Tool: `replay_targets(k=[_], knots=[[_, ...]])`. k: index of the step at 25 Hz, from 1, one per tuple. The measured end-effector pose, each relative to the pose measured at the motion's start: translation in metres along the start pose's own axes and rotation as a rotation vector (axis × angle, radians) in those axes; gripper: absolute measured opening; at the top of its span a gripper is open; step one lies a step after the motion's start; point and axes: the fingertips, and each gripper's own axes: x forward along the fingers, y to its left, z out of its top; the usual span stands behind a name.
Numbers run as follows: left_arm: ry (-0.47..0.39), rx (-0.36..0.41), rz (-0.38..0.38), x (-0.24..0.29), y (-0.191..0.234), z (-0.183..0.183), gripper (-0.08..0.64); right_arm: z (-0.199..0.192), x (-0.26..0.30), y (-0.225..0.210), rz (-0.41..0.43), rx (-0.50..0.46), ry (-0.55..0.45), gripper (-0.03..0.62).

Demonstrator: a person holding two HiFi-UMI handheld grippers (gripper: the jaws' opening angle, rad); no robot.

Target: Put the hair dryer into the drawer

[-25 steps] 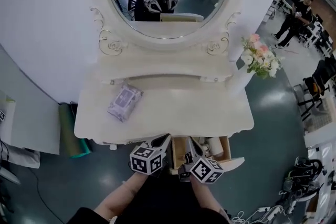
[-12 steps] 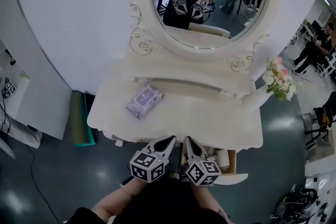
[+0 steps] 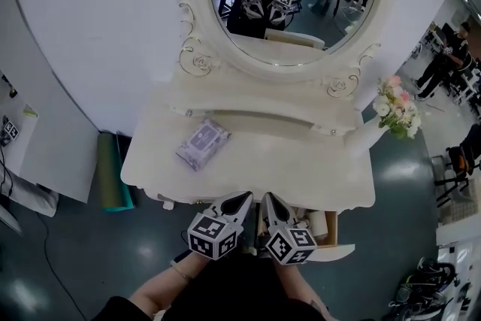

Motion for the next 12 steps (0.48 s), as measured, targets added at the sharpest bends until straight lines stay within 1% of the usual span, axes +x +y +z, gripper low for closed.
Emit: replay_targets(k=[6,12], knots=[[0.020,0.013,-0.005,0.0038,-0.0041,-0.0037,0.020,0.0008,-0.0036,-0.0007,0.001,-0.006,-0.001,0.025],[0.047,0.017,0.006,0.0022,-0.0033,-0.0084,0.020,-0.0036,-0.0066,0.0023,-0.002,0.002,0.002,0.025]])
